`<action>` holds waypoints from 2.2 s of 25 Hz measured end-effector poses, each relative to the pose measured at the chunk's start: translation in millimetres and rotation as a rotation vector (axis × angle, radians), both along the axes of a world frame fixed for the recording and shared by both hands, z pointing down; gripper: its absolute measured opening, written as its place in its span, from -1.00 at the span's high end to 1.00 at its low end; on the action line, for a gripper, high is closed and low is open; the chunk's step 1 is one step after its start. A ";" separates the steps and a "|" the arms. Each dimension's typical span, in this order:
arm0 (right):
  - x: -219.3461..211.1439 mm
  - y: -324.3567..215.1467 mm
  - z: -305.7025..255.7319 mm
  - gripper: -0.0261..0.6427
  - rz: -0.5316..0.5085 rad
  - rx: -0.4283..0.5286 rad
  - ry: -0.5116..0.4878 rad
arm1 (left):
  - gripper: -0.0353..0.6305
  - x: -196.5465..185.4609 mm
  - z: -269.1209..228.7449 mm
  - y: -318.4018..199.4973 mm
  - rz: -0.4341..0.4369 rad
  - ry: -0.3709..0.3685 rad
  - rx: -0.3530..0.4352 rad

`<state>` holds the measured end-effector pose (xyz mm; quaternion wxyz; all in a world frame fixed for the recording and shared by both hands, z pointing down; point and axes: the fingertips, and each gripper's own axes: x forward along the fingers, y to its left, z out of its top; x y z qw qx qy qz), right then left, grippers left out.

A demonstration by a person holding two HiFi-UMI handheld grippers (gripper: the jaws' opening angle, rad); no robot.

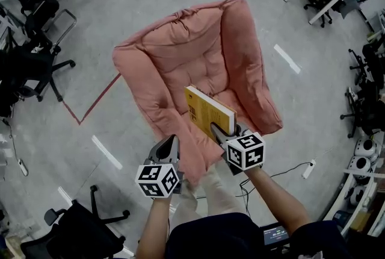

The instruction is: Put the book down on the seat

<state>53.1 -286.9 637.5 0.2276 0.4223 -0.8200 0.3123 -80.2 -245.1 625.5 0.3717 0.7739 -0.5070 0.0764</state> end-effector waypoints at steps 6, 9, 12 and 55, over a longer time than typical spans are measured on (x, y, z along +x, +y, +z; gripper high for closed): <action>1.6 1.1 22.0 0.46 -0.011 -0.035 0.007 | 0.88 5.3 14.2 -1.5 0.005 -0.008 -0.017; 1.3 1.6 33.7 0.46 -0.018 -0.052 0.012 | 0.88 5.4 22.1 -1.6 0.005 -0.014 -0.026; 1.9 3.2 45.4 0.46 -0.028 -0.069 0.023 | 0.88 6.0 29.9 -0.8 0.001 -0.015 -0.036; -6.9 32.0 177.8 0.46 -0.142 -0.316 0.178 | 0.88 -7.9 92.3 -4.1 -0.073 0.006 -0.133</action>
